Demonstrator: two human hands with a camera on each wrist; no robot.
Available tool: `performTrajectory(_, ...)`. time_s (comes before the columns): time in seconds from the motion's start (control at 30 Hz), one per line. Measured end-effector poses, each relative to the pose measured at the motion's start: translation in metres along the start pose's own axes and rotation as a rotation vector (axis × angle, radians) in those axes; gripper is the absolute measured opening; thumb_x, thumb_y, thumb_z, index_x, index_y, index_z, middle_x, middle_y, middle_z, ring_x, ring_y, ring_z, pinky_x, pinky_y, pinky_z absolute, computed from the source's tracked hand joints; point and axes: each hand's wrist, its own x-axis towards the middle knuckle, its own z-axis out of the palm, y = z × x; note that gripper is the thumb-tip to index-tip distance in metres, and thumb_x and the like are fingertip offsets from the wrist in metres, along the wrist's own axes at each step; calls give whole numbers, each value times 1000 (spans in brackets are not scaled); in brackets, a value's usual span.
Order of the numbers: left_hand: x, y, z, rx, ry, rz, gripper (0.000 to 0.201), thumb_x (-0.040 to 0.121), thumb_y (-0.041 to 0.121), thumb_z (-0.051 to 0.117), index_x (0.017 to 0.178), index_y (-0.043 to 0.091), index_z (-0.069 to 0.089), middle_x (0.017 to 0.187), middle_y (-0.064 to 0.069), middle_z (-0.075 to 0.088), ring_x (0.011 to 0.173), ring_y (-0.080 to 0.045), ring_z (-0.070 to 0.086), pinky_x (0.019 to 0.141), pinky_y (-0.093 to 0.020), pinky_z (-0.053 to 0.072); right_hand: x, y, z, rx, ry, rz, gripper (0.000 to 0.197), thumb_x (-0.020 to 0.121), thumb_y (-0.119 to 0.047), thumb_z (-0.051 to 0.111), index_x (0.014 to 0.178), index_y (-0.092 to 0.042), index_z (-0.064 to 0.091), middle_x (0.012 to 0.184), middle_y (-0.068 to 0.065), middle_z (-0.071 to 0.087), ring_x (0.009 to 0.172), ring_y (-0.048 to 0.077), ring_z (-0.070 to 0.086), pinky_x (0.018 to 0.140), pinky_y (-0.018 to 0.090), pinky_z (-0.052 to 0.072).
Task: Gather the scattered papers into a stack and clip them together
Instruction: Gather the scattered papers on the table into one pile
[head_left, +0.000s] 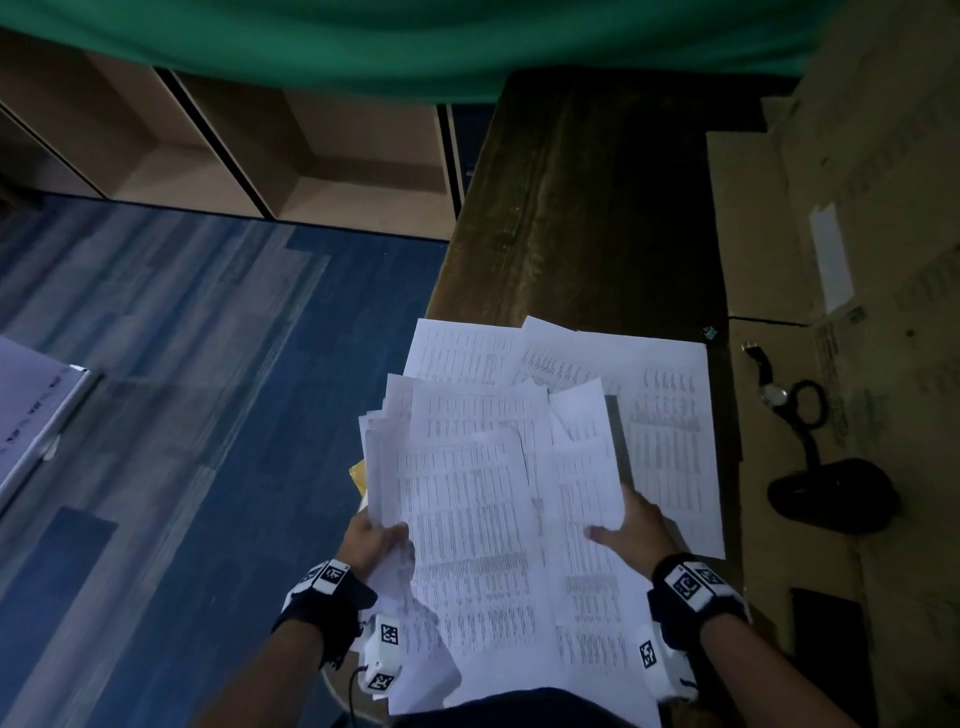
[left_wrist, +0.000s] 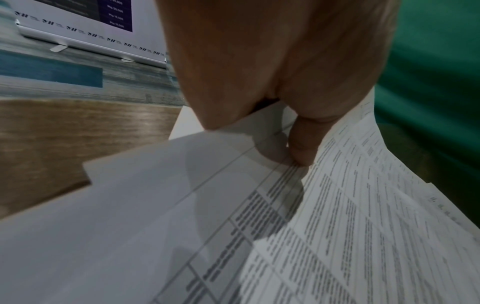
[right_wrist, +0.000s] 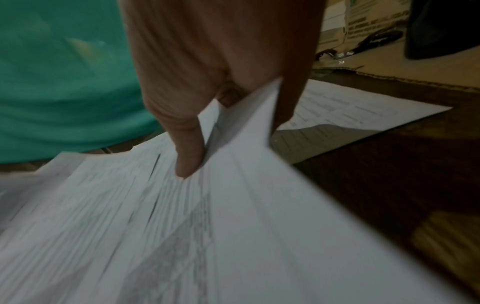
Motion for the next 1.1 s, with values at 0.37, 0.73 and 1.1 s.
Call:
performTrajectory(0.37,-10,15,2,-24,67,42,15,90,-1,49,76,4,46,58,-16,52,50,-25,51,47,-33,46,1,-34,-136,260,495,-166,44,74,-10,80,112,3,66,110,22,67,102,29,64,89,42,50)
performTrajectory(0.73,-16,22,25,-118,-34,33,21,83,10,59,65,5,51,52,-16,50,47,-26,49,54,-37,45,2,-40,-98,367,342,-207,35,79,2,72,112,-3,62,97,-4,73,89,9,68,68,9,53)
performTrajectory(1.1,-14,14,44,-107,-141,11,45,70,9,83,110,-3,68,108,-26,73,87,-35,73,79,-43,58,0,-22,46,-338,-234,168,80,91,-67,33,145,-8,35,146,11,46,130,27,48,104,33,37)
